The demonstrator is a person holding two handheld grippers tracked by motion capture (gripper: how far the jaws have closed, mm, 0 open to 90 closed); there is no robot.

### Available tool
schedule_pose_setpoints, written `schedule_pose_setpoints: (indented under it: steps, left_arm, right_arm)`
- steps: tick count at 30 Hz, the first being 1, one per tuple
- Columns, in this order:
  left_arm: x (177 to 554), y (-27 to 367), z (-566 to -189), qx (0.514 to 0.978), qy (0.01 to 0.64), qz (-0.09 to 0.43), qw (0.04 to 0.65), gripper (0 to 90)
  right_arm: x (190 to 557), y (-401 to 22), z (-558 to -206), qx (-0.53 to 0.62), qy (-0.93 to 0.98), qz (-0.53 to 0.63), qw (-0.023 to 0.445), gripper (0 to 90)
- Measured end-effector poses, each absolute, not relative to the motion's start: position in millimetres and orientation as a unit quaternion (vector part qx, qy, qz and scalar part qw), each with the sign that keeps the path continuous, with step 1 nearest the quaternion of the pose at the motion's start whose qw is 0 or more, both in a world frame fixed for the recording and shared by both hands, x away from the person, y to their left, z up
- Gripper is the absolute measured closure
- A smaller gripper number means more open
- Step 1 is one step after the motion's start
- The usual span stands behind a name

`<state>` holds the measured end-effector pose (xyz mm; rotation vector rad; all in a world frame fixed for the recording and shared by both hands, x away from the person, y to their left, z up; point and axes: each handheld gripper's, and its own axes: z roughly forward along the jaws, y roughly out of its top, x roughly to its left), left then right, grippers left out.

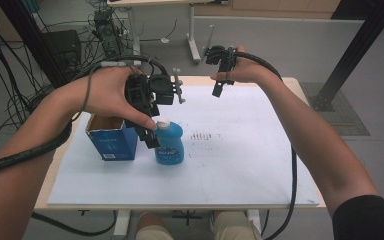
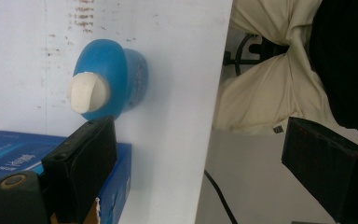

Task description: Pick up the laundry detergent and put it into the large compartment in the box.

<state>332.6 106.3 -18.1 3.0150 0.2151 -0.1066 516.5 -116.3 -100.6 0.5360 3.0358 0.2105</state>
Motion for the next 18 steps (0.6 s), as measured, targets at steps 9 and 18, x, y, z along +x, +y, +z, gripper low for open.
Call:
schedule_pose_setpoints:
  steps: [9,18]
  left_arm:
    - [333.7,106.4,-14.8,0.995,0.072,-0.032,0.060,10.5]
    - [335.6,106.5,-12.1,0.995,0.074,-0.028,0.061,9.9]
  right_arm:
    - [514.5,-119.0,-97.8,0.174,0.982,0.070,0.028,6.3]
    - [512.1,-119.2,-95.8,0.172,0.982,0.071,0.030,6.2]
